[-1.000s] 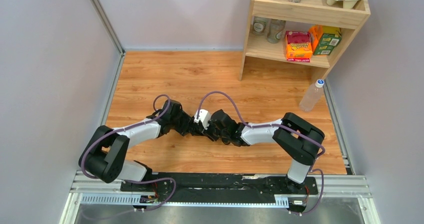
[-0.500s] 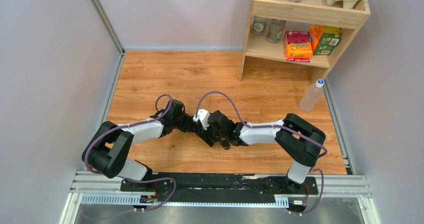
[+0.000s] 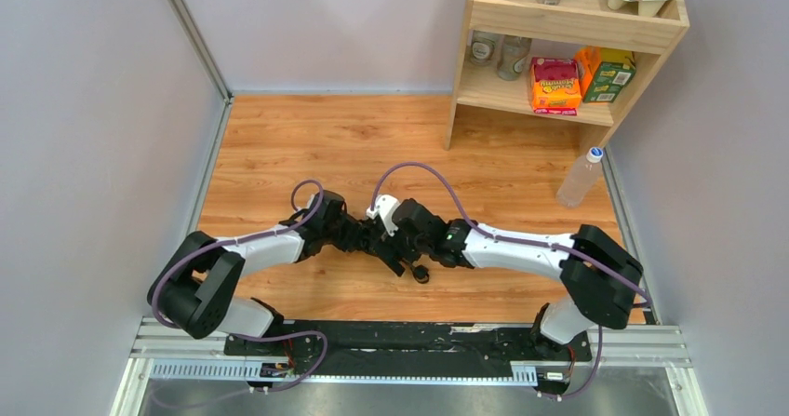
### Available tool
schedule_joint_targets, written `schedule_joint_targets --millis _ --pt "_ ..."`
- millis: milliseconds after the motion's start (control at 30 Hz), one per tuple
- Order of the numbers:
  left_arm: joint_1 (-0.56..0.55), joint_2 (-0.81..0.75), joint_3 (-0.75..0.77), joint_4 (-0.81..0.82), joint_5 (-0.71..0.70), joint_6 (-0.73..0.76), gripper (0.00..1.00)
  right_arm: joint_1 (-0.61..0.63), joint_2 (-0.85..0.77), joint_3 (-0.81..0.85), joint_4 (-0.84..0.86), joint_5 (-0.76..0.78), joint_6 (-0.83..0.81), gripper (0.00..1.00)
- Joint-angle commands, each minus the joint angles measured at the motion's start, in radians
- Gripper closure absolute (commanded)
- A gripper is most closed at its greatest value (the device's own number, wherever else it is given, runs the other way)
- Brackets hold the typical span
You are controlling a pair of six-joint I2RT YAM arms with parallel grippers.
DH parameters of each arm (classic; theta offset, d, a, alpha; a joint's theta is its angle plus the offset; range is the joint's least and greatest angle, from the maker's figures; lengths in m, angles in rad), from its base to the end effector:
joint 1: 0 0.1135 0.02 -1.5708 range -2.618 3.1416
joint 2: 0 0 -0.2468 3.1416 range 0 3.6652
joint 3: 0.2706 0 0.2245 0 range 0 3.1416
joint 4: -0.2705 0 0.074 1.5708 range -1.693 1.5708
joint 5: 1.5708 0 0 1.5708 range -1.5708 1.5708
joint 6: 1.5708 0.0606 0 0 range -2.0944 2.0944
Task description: Put away the umbrella
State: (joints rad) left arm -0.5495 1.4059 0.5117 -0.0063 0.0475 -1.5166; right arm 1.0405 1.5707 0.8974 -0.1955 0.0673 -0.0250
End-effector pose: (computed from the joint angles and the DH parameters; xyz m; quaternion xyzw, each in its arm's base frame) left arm 0.2077 -0.1306 0.1204 -0.4320 0.8395 -0.2939 0.1492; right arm 0.1620 0.2683 0.1697 -0.4667 0.8143 0.1395 0.3157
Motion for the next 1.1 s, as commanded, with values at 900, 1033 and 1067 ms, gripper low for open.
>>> schedule_joint_targets --millis 900,1033,1067 --pt "-0.067 0.064 0.017 -0.457 -0.055 -0.02 1.0 0.125 0.298 0.166 0.168 0.256 0.106 0.61" --pt "-0.076 0.033 0.008 -0.466 -0.087 -0.033 1.0 0.112 0.293 0.071 0.241 0.192 0.137 1.0" --pt "-0.079 0.021 -0.001 -0.453 -0.09 -0.034 1.0 0.11 0.292 0.048 0.255 0.174 0.14 1.0"
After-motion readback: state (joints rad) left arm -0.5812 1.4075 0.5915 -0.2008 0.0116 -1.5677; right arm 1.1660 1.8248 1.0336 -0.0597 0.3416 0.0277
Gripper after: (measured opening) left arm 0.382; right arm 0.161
